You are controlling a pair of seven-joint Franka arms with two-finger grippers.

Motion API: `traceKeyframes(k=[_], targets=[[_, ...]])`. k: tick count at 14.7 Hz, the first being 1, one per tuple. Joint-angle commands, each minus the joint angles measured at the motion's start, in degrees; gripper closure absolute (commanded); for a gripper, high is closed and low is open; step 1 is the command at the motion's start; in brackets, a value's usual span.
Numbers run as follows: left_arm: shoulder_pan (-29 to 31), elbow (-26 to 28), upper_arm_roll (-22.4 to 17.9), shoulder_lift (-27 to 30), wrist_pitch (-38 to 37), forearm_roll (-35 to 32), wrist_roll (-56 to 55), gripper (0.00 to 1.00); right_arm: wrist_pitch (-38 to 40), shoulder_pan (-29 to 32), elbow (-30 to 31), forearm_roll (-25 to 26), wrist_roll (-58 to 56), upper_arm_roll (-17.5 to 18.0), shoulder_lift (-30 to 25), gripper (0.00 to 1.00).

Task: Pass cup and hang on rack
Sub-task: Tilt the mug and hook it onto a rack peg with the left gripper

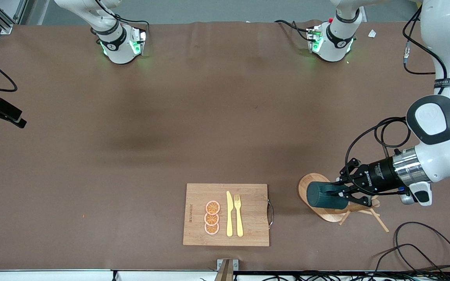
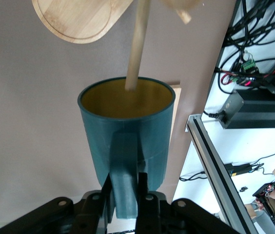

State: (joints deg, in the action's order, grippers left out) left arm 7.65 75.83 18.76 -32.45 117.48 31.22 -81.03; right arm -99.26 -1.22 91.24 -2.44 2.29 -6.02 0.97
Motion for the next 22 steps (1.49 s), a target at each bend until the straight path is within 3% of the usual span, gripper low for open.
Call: traceKeyframes(k=[1, 22], targets=[[0.8, 0.2, 0.3, -0.1, 0.5, 1.1, 0.4, 0.99, 0.3, 0.3, 0.0, 0.5, 0.4, 0.2, -0.4, 0.00], [4.5, 0.3, 0.4, -2.9, 0.5, 1.9, 4.7, 0.96, 0.4, 1.0, 0.1, 0.7, 0.1, 0.3, -0.5, 0.00]])
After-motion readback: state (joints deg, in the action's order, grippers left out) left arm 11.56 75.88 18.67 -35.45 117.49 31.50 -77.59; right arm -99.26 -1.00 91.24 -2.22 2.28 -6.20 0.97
